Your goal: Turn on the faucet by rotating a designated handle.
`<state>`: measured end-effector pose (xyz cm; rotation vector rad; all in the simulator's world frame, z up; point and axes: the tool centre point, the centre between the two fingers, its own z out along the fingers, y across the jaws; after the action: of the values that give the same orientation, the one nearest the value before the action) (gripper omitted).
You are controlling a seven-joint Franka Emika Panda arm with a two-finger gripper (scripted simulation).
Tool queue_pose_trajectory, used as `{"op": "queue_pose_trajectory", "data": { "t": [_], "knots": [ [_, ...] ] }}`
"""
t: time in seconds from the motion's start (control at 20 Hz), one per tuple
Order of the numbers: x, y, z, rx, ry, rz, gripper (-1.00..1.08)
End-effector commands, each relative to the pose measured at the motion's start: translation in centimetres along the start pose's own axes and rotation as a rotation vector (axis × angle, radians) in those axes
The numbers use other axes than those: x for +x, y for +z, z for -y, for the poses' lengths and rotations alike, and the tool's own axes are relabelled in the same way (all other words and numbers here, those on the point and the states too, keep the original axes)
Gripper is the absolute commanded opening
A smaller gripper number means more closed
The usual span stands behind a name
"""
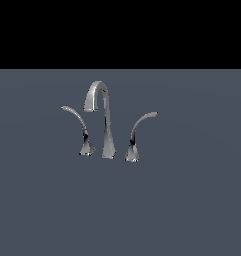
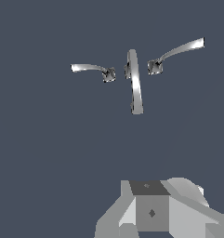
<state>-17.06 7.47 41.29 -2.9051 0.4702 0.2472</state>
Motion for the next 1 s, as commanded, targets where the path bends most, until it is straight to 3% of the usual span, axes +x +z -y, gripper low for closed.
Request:
{"op": "queue_pose_trajectory", "data": {
  "t": [0.0,0.45,0.95],
  "knots": [
    [1.4,1.1,1.0,0.021,0.073,0.025,-1.00],
    [6.0,5.7,3.9,0.050,0.351,0.092,-1.00],
    [11.0,11.6,6.4,0.025,0.681,0.106,-1.00]
  ]
}}
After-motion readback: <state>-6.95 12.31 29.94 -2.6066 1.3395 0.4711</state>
